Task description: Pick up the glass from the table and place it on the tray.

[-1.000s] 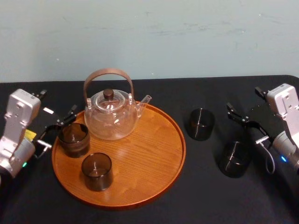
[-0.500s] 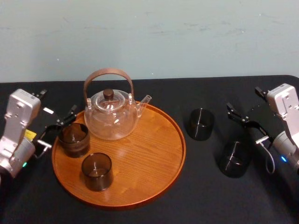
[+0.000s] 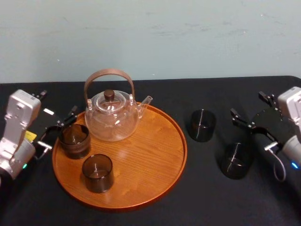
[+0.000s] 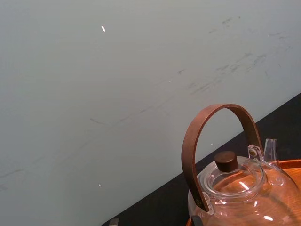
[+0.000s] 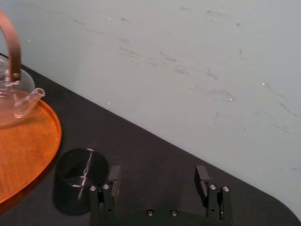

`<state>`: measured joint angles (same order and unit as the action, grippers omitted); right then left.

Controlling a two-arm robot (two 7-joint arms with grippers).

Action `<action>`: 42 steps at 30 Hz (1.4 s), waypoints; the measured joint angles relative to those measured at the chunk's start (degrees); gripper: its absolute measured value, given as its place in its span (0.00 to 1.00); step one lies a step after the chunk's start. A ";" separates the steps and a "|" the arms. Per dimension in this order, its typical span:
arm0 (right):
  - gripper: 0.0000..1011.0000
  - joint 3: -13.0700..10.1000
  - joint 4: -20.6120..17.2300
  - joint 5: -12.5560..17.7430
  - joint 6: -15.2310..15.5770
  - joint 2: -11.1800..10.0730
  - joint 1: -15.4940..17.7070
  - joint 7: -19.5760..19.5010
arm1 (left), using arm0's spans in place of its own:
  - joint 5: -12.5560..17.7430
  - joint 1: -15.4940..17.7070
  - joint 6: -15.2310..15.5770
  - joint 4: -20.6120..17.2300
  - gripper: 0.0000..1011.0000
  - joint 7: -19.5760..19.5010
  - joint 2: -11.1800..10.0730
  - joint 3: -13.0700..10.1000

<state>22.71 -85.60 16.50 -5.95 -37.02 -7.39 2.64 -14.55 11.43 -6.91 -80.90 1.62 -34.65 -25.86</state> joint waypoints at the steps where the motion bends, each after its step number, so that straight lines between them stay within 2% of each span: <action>1: 0.99 -0.63 -0.94 0.56 0.24 -0.55 0.91 0.47 | 0.00 0.00 0.00 0.00 0.99 0.00 0.00 0.00; 17: 0.99 -7.21 -9.90 5.15 2.01 -5.08 10.90 3.30 | 0.00 0.00 0.00 0.00 0.99 0.00 0.00 0.00; 24: 0.99 -10.56 -14.39 7.13 2.88 -7.23 16.36 4.74 | 0.00 0.00 0.00 0.00 0.99 0.00 0.00 0.00; 34: 0.99 -12.83 -17.97 8.55 4.96 -8.68 20.72 7.33 | 0.00 0.00 0.00 0.00 0.99 0.00 0.00 0.00; 42: 0.99 -13.37 -19.43 8.51 6.20 -9.24 22.03 9.42 | 0.00 0.00 0.00 0.00 0.99 0.00 0.00 0.00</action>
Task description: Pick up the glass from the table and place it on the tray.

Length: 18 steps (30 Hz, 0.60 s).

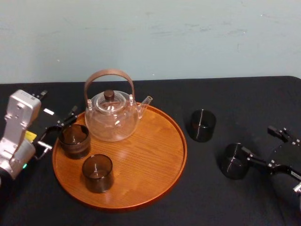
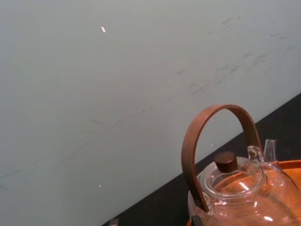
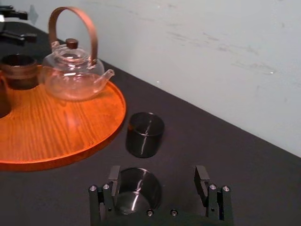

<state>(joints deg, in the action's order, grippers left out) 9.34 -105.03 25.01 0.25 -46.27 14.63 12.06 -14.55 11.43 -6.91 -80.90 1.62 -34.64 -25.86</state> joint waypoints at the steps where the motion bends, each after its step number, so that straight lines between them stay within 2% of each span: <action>1: 0.99 0.00 -0.26 -0.12 0.42 -0.13 0.12 0.48 | 0.00 0.00 0.00 0.00 0.99 0.00 0.00 0.00; 18: 0.99 -0.07 -1.07 -1.98 4.93 0.38 0.61 3.16 | 0.00 0.00 0.00 0.00 0.99 0.00 0.00 0.00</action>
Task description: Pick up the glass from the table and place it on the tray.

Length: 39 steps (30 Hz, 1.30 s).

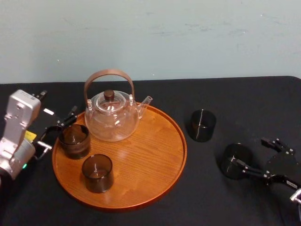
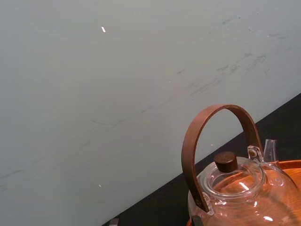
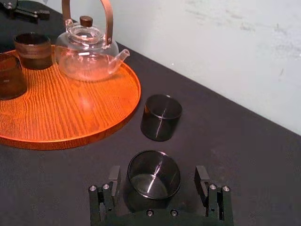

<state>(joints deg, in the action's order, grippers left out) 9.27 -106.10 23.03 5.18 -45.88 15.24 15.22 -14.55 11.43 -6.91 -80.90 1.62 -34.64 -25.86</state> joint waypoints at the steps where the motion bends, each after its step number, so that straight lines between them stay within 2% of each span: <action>1: 0.99 0.00 0.01 -0.08 0.23 0.11 0.00 0.02 | 0.00 0.00 0.00 0.00 0.99 0.00 0.00 0.00; 11: 0.99 -0.32 0.20 -0.36 3.64 1.28 -0.41 0.84 | 0.00 0.00 0.00 0.00 0.99 0.00 0.00 0.00; 19: 0.99 -0.38 0.90 -0.27 7.61 2.49 -1.57 2.27 | 0.00 0.00 0.00 0.00 0.99 0.00 0.00 -0.01; 29: 0.99 -0.08 2.38 -0.33 10.64 4.15 -3.36 3.81 | 0.00 0.00 0.00 0.00 0.99 0.00 0.00 0.00; 39: 0.99 0.35 4.05 -0.91 12.16 5.61 -5.32 5.14 | 0.00 0.00 0.00 0.00 0.99 0.00 0.00 -0.01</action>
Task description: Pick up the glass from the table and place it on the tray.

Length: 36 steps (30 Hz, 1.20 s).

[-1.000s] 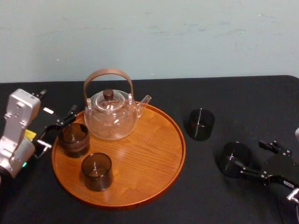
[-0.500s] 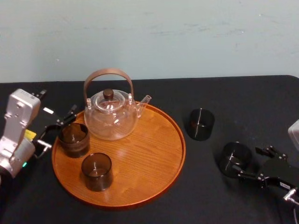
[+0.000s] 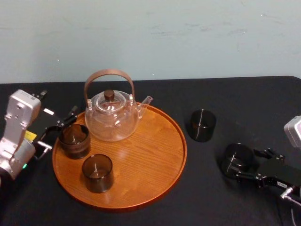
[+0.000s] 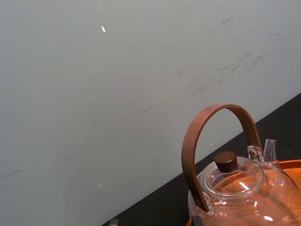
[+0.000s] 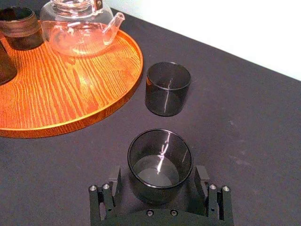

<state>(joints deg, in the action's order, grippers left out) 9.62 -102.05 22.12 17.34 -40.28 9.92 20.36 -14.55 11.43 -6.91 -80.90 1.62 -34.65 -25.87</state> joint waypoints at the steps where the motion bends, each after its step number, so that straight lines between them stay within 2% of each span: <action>1: 0.99 0.18 0.29 -0.14 0.21 0.22 -0.40 0.16 | 0.00 0.00 0.00 0.00 0.99 0.00 0.00 0.00; 25: 0.99 3.02 4.67 -1.79 1.36 2.58 -6.29 1.62 | 0.00 0.00 0.00 0.00 0.99 0.00 0.00 0.01; 36: 0.99 3.25 4.79 -2.33 1.20 2.65 -6.48 1.47 | 0.00 0.00 0.00 0.00 0.99 0.00 0.00 0.00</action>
<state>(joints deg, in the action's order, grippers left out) 12.88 -97.26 19.79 18.53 -37.62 3.44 21.82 -14.55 11.43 -6.91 -80.90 1.62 -34.64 -25.86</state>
